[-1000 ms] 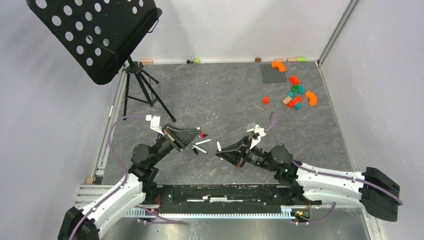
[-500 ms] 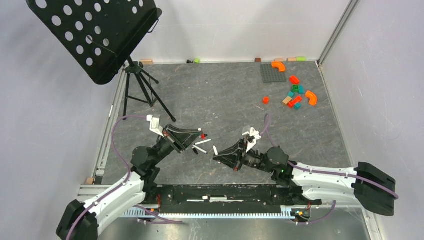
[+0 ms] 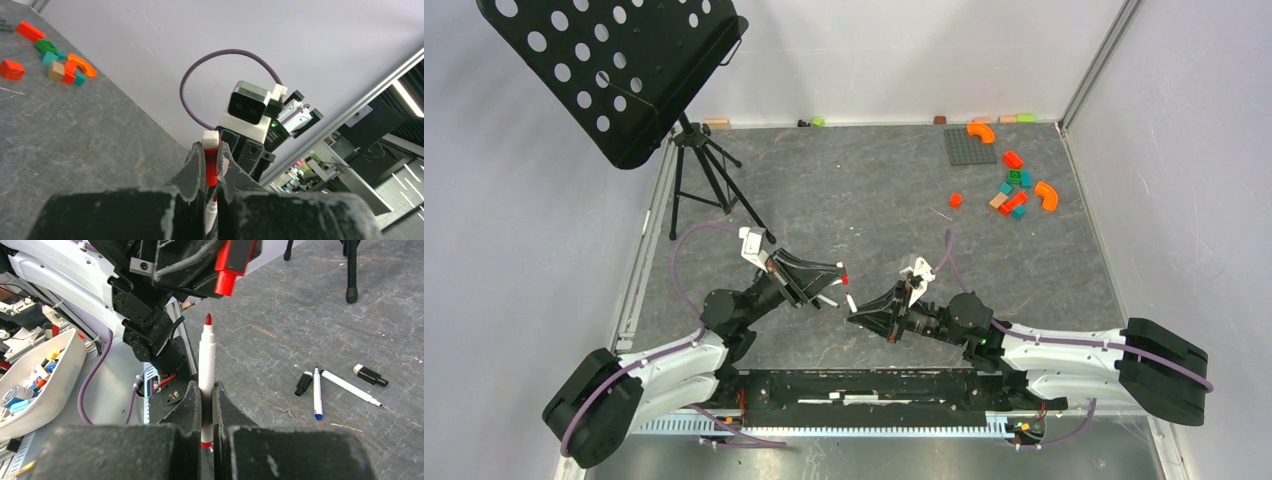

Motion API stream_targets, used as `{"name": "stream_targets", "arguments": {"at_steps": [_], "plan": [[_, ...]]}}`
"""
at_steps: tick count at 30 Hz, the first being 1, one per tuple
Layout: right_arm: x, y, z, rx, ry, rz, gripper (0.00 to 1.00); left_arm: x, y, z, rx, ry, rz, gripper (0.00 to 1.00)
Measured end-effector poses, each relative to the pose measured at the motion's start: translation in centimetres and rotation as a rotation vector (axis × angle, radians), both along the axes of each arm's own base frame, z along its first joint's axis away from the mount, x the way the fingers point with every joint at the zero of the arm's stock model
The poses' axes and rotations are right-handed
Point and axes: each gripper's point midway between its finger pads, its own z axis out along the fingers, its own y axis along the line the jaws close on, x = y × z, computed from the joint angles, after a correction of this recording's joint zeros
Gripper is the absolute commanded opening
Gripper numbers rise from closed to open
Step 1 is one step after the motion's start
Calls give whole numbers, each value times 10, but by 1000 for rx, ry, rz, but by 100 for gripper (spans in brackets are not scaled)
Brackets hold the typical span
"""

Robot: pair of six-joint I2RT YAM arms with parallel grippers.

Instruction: Insert the pens into the pen caps

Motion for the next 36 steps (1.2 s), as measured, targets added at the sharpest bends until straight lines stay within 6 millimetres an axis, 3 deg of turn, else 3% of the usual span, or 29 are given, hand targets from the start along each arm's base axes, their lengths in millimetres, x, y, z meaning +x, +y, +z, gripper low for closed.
{"name": "stream_targets", "arguments": {"at_steps": [9,36], "plan": [[4,0,-3,-21,-3,-21,0,-15,0,13,-30,-37,-29,2],[9,-3,2,-32,-18,-48,0,-10,-6,-1,12,4,-17,2]]}}
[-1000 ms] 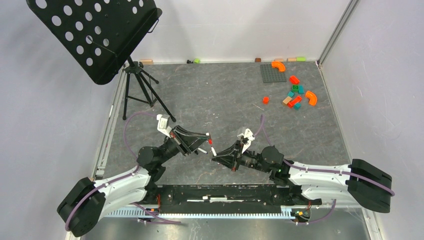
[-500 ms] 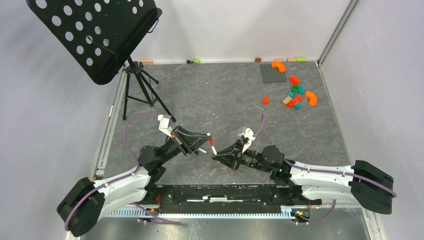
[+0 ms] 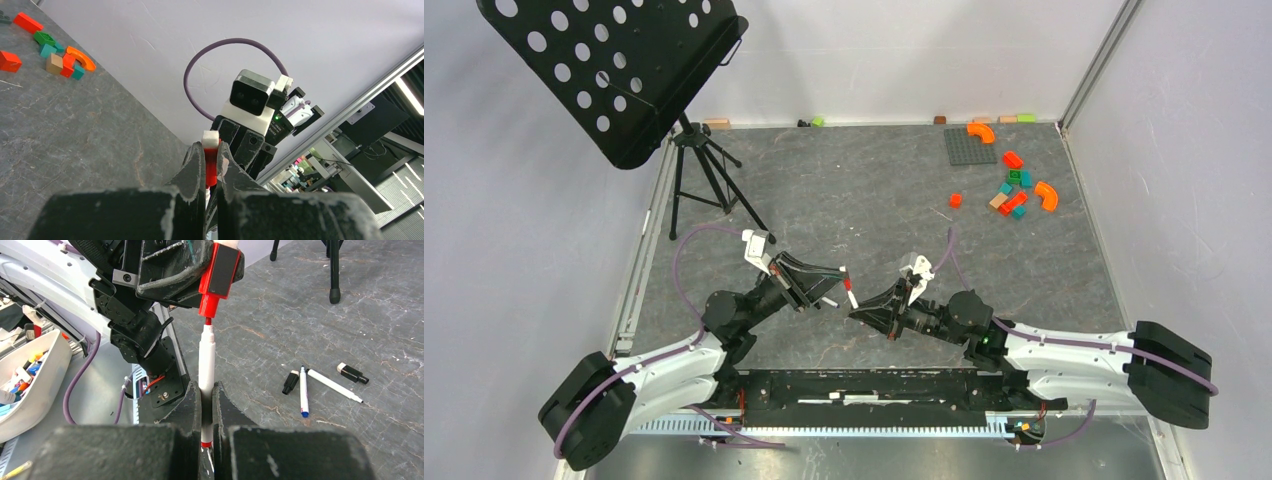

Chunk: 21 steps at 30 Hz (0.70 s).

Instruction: Insert the pens into the pen caps

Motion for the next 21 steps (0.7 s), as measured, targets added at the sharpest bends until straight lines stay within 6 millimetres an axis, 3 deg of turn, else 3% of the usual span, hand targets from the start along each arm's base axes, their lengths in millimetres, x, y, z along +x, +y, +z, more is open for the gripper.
{"name": "stream_targets", "arguments": {"at_steps": [21], "plan": [[3,-2,5,13,1,-20,0,0,-1,0,-2,5,4,2]]}}
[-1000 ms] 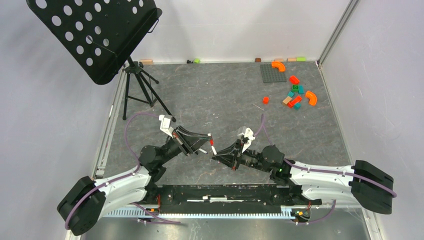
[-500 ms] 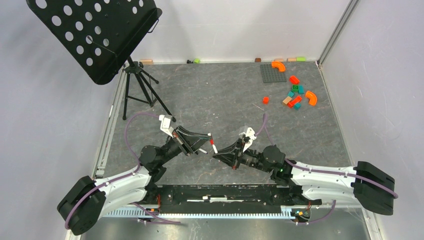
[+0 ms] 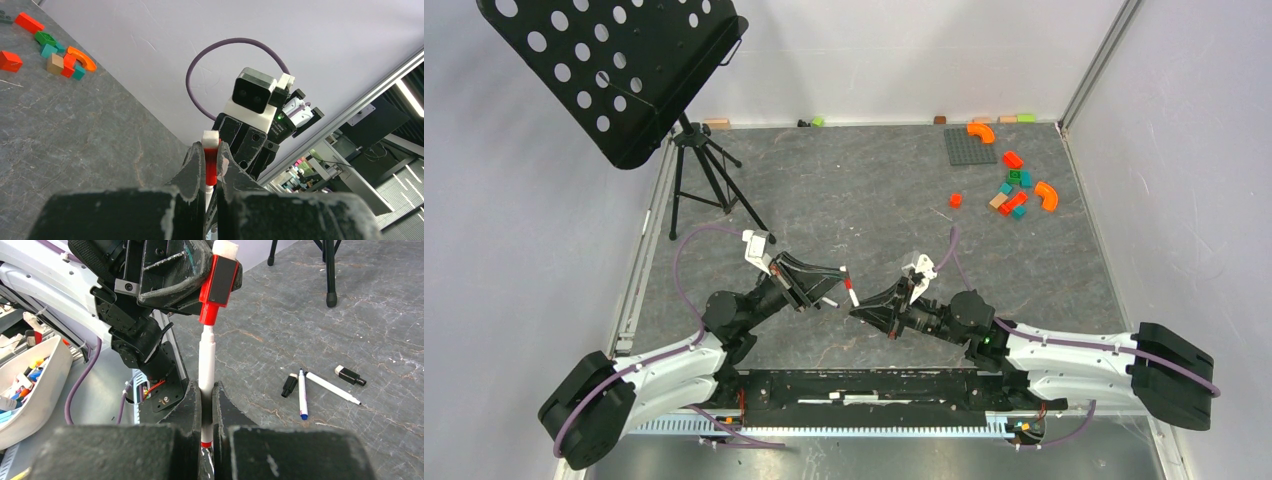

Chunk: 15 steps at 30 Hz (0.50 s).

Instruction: Insert the pens into the pen caps

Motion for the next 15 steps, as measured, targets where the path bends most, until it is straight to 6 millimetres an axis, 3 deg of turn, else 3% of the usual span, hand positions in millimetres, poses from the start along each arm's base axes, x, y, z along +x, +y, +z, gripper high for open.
{"name": "stream_targets", "arguments": {"at_steps": [15], "plan": [[2,4,0,3,36,-8,0,2,-2,-3,6,11,6,2]]}}
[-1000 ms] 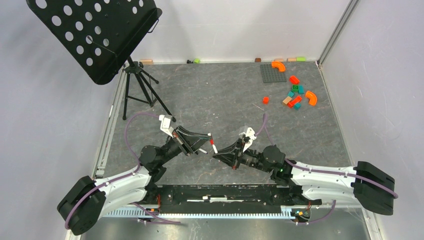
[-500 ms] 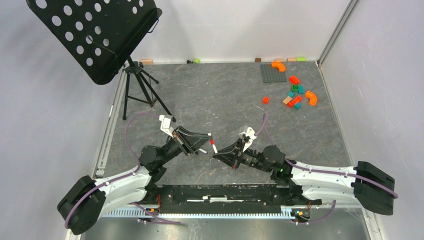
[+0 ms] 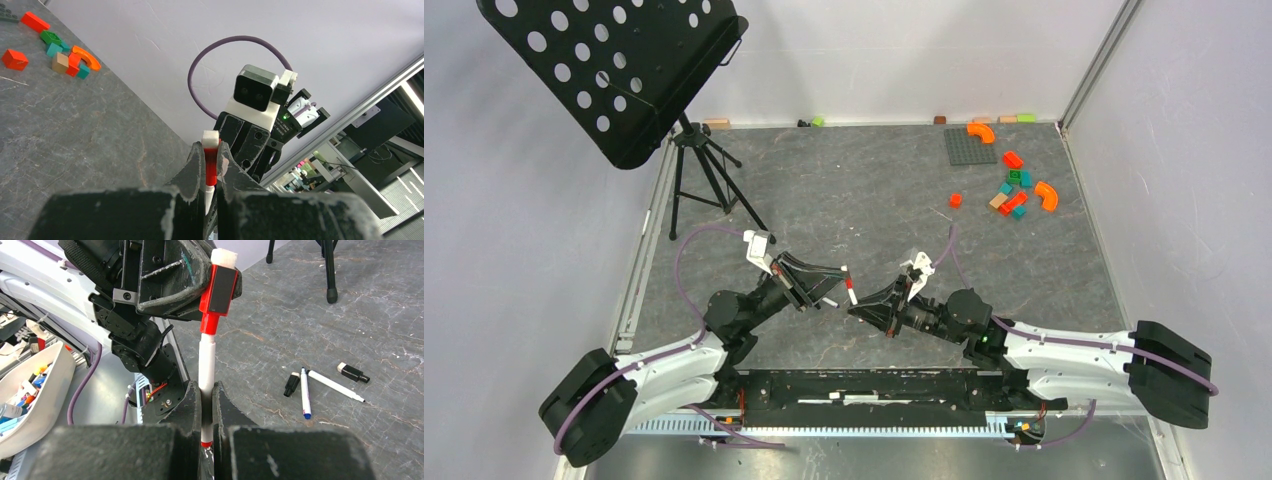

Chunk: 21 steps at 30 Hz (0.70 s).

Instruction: Insert the pens into the pen caps

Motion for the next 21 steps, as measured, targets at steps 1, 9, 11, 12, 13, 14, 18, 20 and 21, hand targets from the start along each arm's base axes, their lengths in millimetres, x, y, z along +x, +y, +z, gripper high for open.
{"name": "stream_targets", "arguments": {"at_steps": [1,9,11,12,13,14,18,20,21], "plan": [[0,0,0,1,3,-1,0,0,0,0,2,-4,2,2],[3,0,-1,-4,24,-18,0,2,0,-2,8,-3,13,2],[4,0,-2,-14,28,-26,0,3,0,-3,13,1,16,2],[5,0,-3,-18,31,-31,0,3,0,-4,16,3,18,2],[6,-1,-4,-24,34,-36,0,4,-1,-5,22,1,22,2],[7,-1,-5,-29,36,-39,0,4,-1,-6,28,-7,25,2],[9,-1,-5,-44,42,-52,0,5,-1,-8,42,-21,34,2],[10,-1,-5,-50,45,-57,0,5,-1,-8,45,-26,37,2],[10,-1,-5,-52,46,-58,0,5,-1,-8,47,-29,39,2]]}}
